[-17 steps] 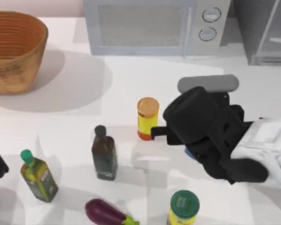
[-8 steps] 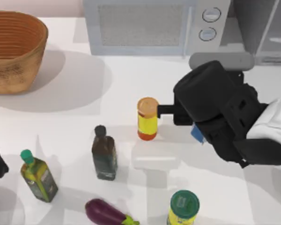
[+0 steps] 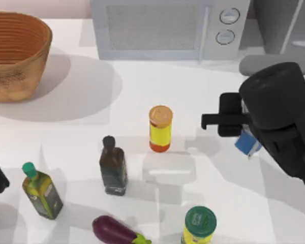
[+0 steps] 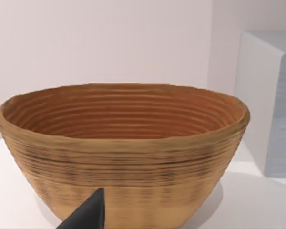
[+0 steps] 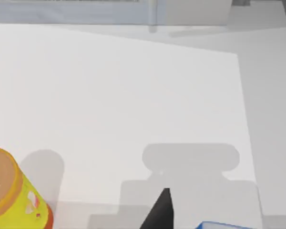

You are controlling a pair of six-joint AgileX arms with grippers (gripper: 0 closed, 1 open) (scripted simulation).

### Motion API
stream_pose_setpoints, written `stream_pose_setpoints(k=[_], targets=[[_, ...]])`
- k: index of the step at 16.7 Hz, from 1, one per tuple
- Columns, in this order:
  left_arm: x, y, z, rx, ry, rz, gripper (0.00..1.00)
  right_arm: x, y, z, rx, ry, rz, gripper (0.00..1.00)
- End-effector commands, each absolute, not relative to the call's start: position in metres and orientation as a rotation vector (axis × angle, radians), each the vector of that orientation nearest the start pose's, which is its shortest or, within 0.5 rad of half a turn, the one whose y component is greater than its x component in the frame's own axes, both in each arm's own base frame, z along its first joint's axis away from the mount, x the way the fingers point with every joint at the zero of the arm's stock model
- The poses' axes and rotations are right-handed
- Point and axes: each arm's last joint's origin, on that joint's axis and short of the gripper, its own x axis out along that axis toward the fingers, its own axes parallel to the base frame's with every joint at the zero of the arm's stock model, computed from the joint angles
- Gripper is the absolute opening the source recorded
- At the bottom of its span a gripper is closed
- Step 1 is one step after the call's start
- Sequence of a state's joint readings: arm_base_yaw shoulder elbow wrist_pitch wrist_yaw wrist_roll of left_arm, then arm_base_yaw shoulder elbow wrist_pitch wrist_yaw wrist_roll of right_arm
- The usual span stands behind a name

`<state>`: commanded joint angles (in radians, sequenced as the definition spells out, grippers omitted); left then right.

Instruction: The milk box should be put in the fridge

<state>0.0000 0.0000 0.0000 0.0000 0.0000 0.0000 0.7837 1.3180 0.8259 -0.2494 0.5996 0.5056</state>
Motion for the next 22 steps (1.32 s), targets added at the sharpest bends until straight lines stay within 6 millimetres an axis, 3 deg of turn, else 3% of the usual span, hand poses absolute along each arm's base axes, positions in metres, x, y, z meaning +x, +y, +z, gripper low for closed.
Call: stream_pose_setpoints(k=[5, 11, 17, 22], targets=[[0.106, -0.001, 0.16, 0.0, 0.0, 0.0, 1.0, 0.178, 0.11, 0.243, 0.09, 0.472, 0.116, 0.0], [0.106, -0.001, 0.16, 0.0, 0.0, 0.0, 1.0, 0.127, 0.034, 0.215, 0.099, 0.208, 0.123, 0.0], [0.106, -0.001, 0.16, 0.0, 0.0, 0.0, 1.0, 0.106, 0.003, 0.168, 0.017, 0.017, 0.021, 0.0], [0.106, -0.001, 0.16, 0.0, 0.0, 0.0, 1.0, 0.106, -0.001, 0.16, 0.0, 0.0, 0.0, 0.0]])
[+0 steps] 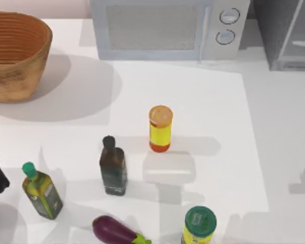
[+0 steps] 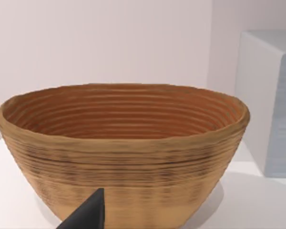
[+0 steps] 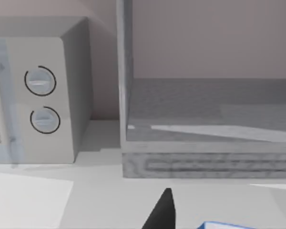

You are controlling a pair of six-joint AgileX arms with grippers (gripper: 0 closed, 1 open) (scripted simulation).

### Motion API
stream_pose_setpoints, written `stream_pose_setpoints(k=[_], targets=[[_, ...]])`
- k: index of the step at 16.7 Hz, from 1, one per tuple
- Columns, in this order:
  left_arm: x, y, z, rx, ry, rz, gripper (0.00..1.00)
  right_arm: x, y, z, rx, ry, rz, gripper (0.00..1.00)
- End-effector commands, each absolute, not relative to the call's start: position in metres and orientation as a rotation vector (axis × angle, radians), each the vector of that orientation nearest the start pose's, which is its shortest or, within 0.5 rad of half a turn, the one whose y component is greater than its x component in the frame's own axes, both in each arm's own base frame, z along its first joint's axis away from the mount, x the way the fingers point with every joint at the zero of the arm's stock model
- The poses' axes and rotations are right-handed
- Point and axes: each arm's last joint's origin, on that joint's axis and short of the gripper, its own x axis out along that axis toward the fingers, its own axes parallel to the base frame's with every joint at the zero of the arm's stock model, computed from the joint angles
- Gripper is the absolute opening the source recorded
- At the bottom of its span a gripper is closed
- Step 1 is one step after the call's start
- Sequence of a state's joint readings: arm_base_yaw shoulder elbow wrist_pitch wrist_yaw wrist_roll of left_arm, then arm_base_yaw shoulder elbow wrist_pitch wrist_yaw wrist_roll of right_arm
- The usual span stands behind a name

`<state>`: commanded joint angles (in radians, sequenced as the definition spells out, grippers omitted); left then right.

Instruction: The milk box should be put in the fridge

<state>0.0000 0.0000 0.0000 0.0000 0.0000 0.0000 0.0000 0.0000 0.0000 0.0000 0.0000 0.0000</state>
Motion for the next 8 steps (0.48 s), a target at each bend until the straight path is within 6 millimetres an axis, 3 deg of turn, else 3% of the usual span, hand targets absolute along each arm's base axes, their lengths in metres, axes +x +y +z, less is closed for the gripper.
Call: stream_pose_setpoints(k=[5, 8], targets=[[0.106, -0.001, 0.16, 0.0, 0.0, 0.0, 1.0, 0.107, -0.001, 0.162, -0.006, 0.013, 0.002, 0.0], [0.106, -0.001, 0.16, 0.0, 0.0, 0.0, 1.0, 0.114, -0.002, 0.175, -0.015, 0.021, 0.004, 0.0]])
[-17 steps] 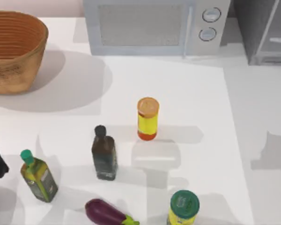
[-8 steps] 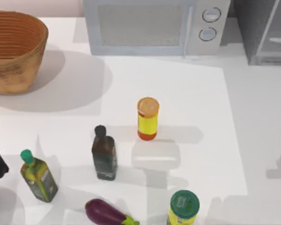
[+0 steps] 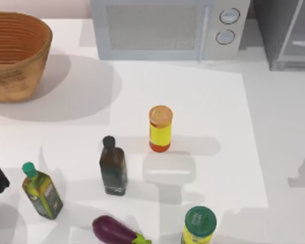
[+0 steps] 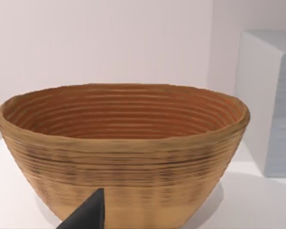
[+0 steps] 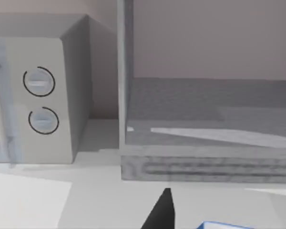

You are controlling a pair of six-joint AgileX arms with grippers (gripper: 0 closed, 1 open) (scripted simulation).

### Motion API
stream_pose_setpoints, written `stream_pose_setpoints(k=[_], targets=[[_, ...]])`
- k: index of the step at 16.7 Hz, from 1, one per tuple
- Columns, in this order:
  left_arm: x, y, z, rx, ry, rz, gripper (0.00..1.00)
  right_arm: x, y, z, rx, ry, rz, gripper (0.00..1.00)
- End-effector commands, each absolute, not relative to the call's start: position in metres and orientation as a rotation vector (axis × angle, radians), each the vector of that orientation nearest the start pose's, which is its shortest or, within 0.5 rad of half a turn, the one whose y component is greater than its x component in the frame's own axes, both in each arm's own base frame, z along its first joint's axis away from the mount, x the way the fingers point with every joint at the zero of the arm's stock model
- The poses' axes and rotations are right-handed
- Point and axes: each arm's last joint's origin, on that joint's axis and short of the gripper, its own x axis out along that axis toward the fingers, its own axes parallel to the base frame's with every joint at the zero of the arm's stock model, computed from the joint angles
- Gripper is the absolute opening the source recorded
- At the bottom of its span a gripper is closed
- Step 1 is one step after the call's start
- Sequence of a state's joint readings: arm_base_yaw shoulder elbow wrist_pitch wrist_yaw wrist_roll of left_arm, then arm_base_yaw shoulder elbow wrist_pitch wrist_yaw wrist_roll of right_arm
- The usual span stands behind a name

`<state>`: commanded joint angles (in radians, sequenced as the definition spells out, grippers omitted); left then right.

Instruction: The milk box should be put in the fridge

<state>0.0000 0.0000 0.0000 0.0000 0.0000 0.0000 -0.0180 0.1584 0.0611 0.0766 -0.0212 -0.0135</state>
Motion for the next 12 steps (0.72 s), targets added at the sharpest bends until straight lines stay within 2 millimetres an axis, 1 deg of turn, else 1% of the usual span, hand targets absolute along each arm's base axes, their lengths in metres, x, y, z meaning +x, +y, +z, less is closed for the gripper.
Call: stream_pose_setpoints(k=[3, 5, 7, 9, 10, 12], targets=[[0.106, -0.001, 0.16, 0.0, 0.0, 0.0, 1.0, 0.131, -0.005, 0.2, -0.009, 0.022, 0.009, 0.0], [0.106, -0.001, 0.16, 0.0, 0.0, 0.0, 1.0, 0.153, -0.008, 0.217, 0.001, 0.027, 0.015, 0.0], [0.106, -0.001, 0.16, 0.0, 0.0, 0.0, 1.0, 0.182, -0.013, 0.23, 0.01, 0.037, 0.022, 0.0], [0.106, -0.001, 0.16, 0.0, 0.0, 0.0, 1.0, 0.218, -0.019, 0.234, 0.019, 0.05, 0.029, 0.0], [0.106, -0.001, 0.16, 0.0, 0.0, 0.0, 1.0, 0.237, -0.024, 0.233, 0.022, 0.056, 0.033, 0.0], [0.106, -0.001, 0.16, 0.0, 0.0, 0.0, 1.0, 0.275, -0.033, 0.225, 0.027, 0.064, 0.039, 0.0]])
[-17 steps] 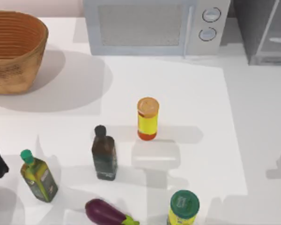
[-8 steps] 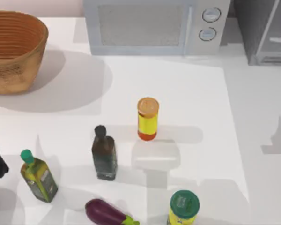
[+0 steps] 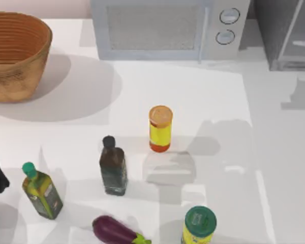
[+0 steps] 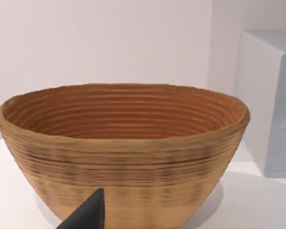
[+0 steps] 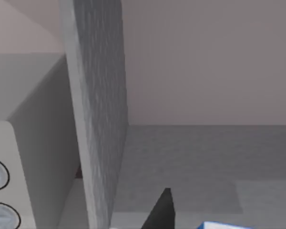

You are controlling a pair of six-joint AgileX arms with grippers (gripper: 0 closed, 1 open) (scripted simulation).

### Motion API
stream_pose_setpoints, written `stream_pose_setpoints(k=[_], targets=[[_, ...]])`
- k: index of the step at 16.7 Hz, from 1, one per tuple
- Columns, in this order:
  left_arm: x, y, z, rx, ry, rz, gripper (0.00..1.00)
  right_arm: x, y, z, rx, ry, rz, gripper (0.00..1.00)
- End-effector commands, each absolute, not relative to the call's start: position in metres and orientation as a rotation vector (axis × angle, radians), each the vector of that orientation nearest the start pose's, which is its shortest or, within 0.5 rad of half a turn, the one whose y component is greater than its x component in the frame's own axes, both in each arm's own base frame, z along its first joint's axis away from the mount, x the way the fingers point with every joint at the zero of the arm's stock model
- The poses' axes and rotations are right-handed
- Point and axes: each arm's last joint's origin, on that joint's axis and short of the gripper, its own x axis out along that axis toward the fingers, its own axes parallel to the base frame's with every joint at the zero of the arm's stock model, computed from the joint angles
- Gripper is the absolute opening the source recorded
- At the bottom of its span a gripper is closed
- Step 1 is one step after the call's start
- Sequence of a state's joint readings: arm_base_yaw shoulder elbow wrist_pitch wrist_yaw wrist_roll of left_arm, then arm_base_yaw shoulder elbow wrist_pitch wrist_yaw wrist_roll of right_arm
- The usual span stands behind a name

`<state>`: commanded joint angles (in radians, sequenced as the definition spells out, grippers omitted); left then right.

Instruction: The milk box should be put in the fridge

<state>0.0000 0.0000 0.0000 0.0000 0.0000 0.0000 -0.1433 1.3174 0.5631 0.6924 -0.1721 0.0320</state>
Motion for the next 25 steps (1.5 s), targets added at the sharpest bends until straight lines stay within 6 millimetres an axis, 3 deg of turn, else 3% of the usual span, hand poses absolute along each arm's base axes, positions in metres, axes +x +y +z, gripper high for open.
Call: stream_pose_setpoints(k=[5, 9, 13, 21, 25], targets=[[0.106, -0.001, 0.16, 0.0, 0.0, 0.0, 1.0, 0.353, -0.063, 0.182, 0.025, 0.045, 0.041, 0.0], [0.106, -0.001, 0.16, 0.0, 0.0, 0.0, 1.0, 0.389, -0.087, 0.14, 0.013, 0.021, 0.024, 0.0], [0.106, -0.001, 0.16, 0.0, 0.0, 0.0, 1.0, 0.404, -0.102, 0.112, 0.005, 0.006, 0.004, 0.0], [0.106, -0.001, 0.16, 0.0, 0.0, 0.0, 1.0, 0.407, -0.102, 0.106, 0.005, 0.02, 0.007, 0.0], [0.106, -0.001, 0.16, 0.0, 0.0, 0.0, 1.0, 0.435, -0.102, 0.098, 0.019, 0.051, 0.017, 0.0]])
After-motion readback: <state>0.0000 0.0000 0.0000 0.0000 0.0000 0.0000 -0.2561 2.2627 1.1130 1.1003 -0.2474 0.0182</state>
